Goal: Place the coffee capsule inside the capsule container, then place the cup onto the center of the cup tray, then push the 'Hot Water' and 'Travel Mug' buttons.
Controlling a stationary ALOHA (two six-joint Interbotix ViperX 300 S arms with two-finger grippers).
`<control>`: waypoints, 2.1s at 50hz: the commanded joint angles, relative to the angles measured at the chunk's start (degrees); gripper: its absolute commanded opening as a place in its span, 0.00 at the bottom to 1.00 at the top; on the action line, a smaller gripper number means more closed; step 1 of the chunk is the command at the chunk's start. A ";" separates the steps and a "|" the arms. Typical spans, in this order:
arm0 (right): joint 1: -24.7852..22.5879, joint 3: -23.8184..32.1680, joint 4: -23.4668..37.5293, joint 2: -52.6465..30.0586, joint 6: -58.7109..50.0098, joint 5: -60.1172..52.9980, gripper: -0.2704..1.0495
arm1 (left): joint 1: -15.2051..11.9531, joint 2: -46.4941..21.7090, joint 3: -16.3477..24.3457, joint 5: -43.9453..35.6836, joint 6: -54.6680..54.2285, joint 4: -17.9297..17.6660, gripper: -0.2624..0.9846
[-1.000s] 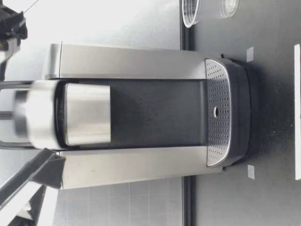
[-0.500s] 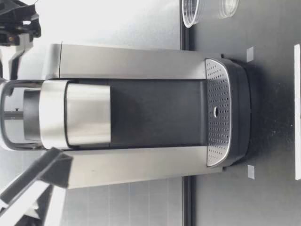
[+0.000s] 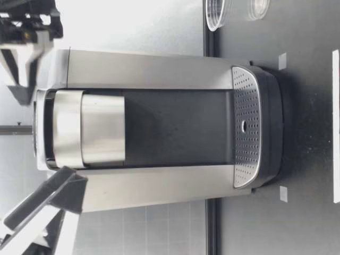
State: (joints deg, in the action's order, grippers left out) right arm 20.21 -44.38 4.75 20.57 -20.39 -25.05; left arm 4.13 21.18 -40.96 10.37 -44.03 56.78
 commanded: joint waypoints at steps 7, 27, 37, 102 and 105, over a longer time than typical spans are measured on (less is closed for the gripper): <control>2.29 -8.53 -6.94 10.99 -3.52 2.81 0.23 | -0.18 0.18 0.09 -1.14 -0.09 -0.88 0.85; 9.40 -26.28 -13.27 28.13 -14.77 21.18 0.23 | -0.18 -1.05 -0.62 -3.60 -0.09 -2.20 0.85; 13.01 -28.39 -13.27 28.30 -18.46 29.71 0.24 | -0.18 -1.41 -1.14 -5.45 0.00 -6.06 0.84; 15.91 -26.89 -13.27 7.38 -19.69 24.08 0.64 | -0.18 -4.22 -3.34 -5.89 0.00 -9.32 0.84; 15.91 -26.46 -13.27 6.33 -19.60 24.08 0.64 | -0.18 -4.13 -3.34 -5.89 0.00 -9.32 0.84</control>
State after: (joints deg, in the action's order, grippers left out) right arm 35.77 -72.51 -8.53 27.77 -40.17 -0.35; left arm 4.13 16.26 -45.09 4.83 -44.03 47.55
